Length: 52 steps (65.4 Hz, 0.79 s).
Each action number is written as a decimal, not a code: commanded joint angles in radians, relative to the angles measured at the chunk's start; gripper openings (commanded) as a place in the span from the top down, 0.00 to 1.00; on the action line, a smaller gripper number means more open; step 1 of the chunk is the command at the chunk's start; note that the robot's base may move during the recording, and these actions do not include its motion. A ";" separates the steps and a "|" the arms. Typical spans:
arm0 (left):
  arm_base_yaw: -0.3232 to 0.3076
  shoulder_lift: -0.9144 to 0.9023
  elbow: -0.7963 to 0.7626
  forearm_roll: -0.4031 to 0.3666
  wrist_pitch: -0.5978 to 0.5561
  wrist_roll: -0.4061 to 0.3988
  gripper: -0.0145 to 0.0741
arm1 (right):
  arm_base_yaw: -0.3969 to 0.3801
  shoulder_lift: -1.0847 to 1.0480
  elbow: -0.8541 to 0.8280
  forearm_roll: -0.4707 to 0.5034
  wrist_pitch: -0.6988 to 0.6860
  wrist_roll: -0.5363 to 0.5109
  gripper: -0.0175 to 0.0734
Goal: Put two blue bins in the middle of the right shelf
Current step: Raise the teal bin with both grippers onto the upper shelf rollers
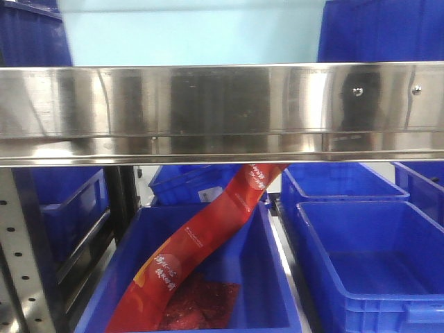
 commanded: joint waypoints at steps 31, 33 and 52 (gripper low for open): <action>0.066 -0.340 0.128 -0.012 -0.002 0.077 0.96 | -0.002 -0.285 0.060 -0.276 0.052 -0.002 0.99; 0.076 -0.361 0.161 -0.015 -0.010 0.077 0.96 | -0.002 -0.300 0.082 -0.276 0.041 -0.002 0.99; 0.120 -0.644 0.581 -0.050 -0.269 0.070 0.96 | -0.002 -0.516 0.449 -0.276 -0.177 -0.002 0.99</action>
